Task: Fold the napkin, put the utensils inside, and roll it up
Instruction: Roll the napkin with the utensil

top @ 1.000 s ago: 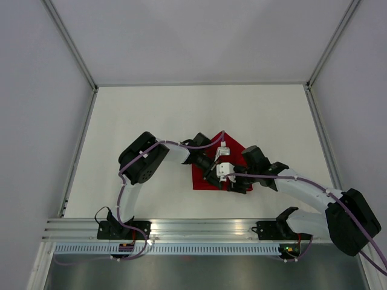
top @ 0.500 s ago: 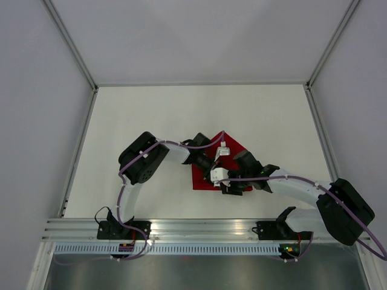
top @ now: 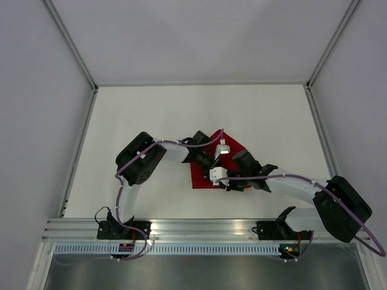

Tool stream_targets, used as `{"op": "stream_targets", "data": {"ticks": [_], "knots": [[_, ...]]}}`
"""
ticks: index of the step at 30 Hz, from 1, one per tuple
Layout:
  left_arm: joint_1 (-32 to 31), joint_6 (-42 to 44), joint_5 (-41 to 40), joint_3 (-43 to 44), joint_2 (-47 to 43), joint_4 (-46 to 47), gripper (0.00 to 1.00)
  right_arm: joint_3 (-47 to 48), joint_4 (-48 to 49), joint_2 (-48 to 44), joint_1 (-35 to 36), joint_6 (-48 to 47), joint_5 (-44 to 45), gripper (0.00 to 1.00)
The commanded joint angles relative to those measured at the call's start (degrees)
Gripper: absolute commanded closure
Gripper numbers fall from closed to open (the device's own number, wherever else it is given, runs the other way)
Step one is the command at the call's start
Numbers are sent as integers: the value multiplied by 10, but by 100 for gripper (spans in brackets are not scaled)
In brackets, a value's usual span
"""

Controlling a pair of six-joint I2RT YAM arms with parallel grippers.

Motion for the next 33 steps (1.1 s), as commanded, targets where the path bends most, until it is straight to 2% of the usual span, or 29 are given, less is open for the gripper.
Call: {"op": "stream_targets", "data": {"ticks": [1,3,7,13,16,19,22,23,25,27,28,30,32,33], "knots": [[0,-13,-50,-2,-42,16,80,1,-14,19,1,2,11,82],[0,-16,-55,-4,-59,20,75,4,-22,26,1,2,8,84],[0,-23,-78,-23,-93,31,74,19,-45,42,-1,2,-2,86],[3,-64,-171,-83,-161,112,73,47,-85,66,-21,-1,-41,88],[10,-93,-255,-132,-203,151,73,60,-105,80,-32,-6,-60,89],[15,-123,-375,-180,-278,186,74,68,-119,90,-45,-12,-72,89],[20,-166,-524,-242,-375,220,73,77,-130,100,-54,-13,-79,89],[19,-173,-550,-254,-430,232,73,78,-134,104,-56,-14,-81,89],[20,-191,-588,-286,-486,248,72,86,-140,117,-61,-17,-91,90],[20,-219,-661,-307,-564,273,67,95,-146,127,-65,-16,-95,91],[21,-233,-680,-318,-588,285,54,96,-148,130,-67,-17,-98,91],[21,-264,-733,-343,-649,303,42,99,-154,135,-74,-19,-101,91],[22,-257,-754,-341,-681,306,43,105,-160,146,-81,-24,-105,91],[21,-240,-747,-333,-696,287,48,112,-163,157,-85,-26,-108,91]]}}
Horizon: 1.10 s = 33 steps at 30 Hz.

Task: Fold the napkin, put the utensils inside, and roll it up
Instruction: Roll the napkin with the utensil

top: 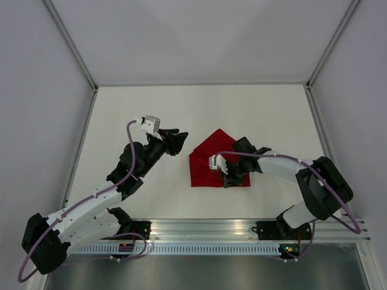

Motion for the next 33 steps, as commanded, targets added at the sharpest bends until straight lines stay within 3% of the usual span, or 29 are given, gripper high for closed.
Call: {"op": "stream_targets", "data": {"ticks": [1,4,8,11,15,22,26,33], "knots": [[2,3,-59,25,-34,6,50,2,-54,45,-14,-18,2,92],[0,46,-26,45,-36,-24,54,26,-83,78,-25,-31,-15,92],[-3,63,-8,17,-37,1,50,76,-141,132,-42,-53,-37,92],[-18,103,-17,-4,-34,16,40,108,-190,161,-58,-65,-50,92],[-66,205,-26,-41,-24,57,17,170,-248,226,-78,-84,-68,93],[-181,323,-53,-72,56,76,18,229,-302,301,-104,-98,-93,93],[-202,339,-25,-77,98,78,15,250,-319,330,-114,-106,-96,93],[-267,420,-28,-25,255,75,10,276,-344,367,-132,-117,-102,94]]}}
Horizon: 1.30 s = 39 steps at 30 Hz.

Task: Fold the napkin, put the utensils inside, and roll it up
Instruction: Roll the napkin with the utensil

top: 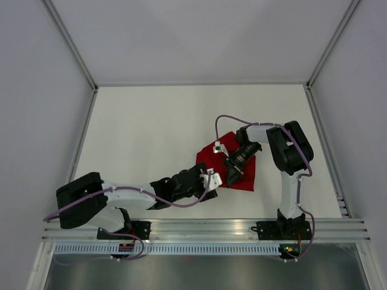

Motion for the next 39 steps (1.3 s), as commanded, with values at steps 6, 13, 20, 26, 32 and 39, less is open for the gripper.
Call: {"op": "stream_targets", "data": {"ticks": [6,13,20,26,32,39], "knots": [[-43,116,17,59,139,80,10,18,29,57,-15,-58,80,94],[-44,159,41,90,208,99,9,25,24,67,-22,-58,79,94],[-44,193,72,130,256,39,27,30,24,73,-27,-56,79,94],[-43,197,100,152,281,-34,61,32,21,73,-31,-59,79,94],[-42,175,112,186,292,-115,76,32,26,66,-33,-60,86,94],[-18,105,171,271,311,-243,94,25,88,17,-39,-25,109,81]]}}
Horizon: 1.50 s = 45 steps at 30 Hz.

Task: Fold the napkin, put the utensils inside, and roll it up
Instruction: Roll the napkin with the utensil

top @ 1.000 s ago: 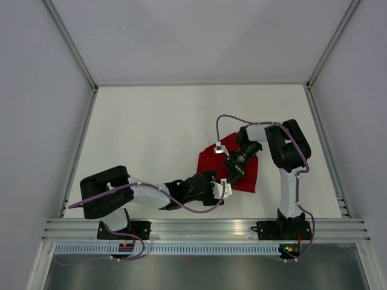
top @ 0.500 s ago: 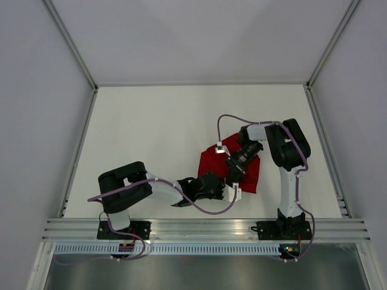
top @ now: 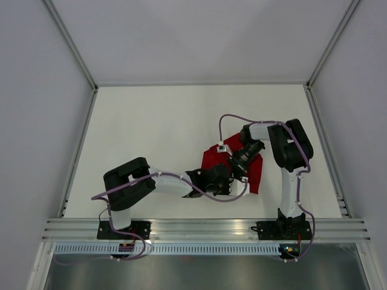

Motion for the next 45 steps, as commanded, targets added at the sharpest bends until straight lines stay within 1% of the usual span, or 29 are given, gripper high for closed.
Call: {"op": "stream_targets", "data": {"ticks": [1,2,3,5,6,7,12,16,18,21,22,24,25,26,28,29,32,33,34,35,36,37,39,45], "knots": [[16,-67,77,34,21,-112,96,-3,160,-38,-8,-17,93,76],[21,-91,89,46,19,-119,98,-5,167,-49,-11,-5,97,71],[32,-102,115,51,19,-132,98,-6,180,-59,-13,-1,98,65],[40,-127,133,52,16,-130,98,-8,189,-86,-15,10,99,59],[47,-134,150,51,14,-127,98,-7,195,-95,-21,18,99,54],[50,-142,158,50,12,-125,98,-5,198,-111,-23,23,99,53],[74,-188,217,39,16,-105,98,2,215,-145,-53,59,86,49],[101,-232,270,32,26,-83,98,-21,239,-195,-87,73,64,48],[122,-250,312,32,39,-78,98,-39,264,-221,-104,77,64,48],[148,-282,370,37,61,-64,98,-89,298,-295,-112,73,68,47],[155,-289,381,38,68,-62,98,-122,308,-340,-112,71,68,46],[173,-309,419,42,85,-48,98,-154,332,-384,-111,62,68,43],[178,-315,431,43,91,-45,98,-185,336,-422,-111,54,68,43],[185,-333,455,49,97,-42,98,-198,337,-440,-107,36,69,43],[196,-345,466,62,118,-46,98,-240,347,-485,-99,24,75,40],[199,-348,476,67,125,-48,98,-253,351,-496,-83,15,82,40],[207,-355,486,88,146,-68,98,-308,391,-537,-48,28,124,38],[211,-357,491,92,150,-71,98,-322,418,-544,-18,43,136,38],[212,-363,494,99,158,-75,98,-348,430,-557,-3,49,163,37],[214,-365,497,103,161,-78,98,-358,442,-562,31,56,176,36],[214,-367,497,104,163,-78,98,-368,463,-569,49,73,188,36],[214,-371,496,105,165,-77,98,-381,473,-570,63,79,208,36],[215,-374,496,106,167,-76,98,-387,488,-568,97,85,219,35],[220,-377,495,107,169,-76,98,-390,502,-534,132,86,235,36]]}}
